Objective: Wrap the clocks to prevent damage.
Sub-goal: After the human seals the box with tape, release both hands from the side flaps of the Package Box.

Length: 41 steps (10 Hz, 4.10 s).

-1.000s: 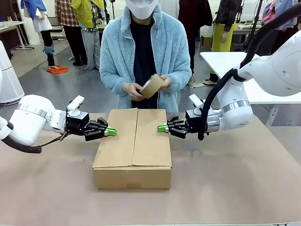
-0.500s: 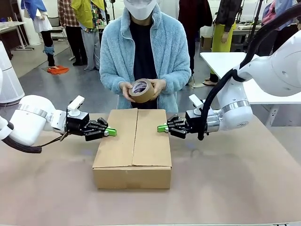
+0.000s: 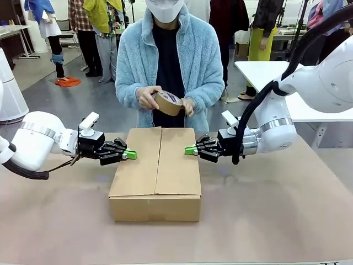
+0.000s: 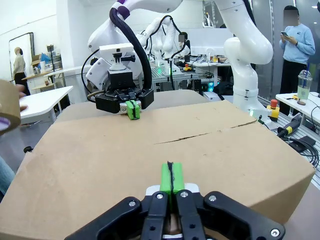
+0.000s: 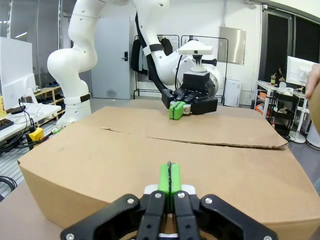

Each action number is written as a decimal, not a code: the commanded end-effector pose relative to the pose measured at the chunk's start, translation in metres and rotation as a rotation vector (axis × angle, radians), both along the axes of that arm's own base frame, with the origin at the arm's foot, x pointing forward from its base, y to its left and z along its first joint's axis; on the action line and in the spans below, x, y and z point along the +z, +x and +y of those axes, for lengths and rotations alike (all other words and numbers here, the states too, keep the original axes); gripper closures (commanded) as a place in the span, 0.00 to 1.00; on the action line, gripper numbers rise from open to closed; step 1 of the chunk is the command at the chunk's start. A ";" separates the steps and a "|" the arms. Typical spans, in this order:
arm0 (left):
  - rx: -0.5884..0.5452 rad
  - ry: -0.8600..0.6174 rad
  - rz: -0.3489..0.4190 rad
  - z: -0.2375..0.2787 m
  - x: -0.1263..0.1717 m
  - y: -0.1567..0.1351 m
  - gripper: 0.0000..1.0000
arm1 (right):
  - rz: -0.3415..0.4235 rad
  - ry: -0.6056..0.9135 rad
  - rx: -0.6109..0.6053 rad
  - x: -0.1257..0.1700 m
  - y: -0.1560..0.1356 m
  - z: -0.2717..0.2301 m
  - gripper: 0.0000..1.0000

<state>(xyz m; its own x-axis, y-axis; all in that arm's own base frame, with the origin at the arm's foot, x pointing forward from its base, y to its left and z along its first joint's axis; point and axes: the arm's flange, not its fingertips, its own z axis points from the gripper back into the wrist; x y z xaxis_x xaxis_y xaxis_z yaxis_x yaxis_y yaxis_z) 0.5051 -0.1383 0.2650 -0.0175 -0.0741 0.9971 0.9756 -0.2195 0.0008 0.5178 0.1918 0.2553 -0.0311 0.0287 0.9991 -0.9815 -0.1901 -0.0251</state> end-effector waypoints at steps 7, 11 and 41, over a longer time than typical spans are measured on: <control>0.014 -0.008 0.003 -0.002 -0.001 0.002 1.00 | -0.010 -0.011 -0.007 -0.001 -0.002 0.000 0.99; 0.014 -0.008 0.003 -0.002 -0.001 0.002 1.00 | -0.010 -0.011 -0.007 -0.001 -0.002 0.000 0.99; 0.014 -0.008 0.003 -0.002 -0.001 0.002 1.00 | -0.010 -0.011 -0.007 -0.001 -0.002 0.000 0.99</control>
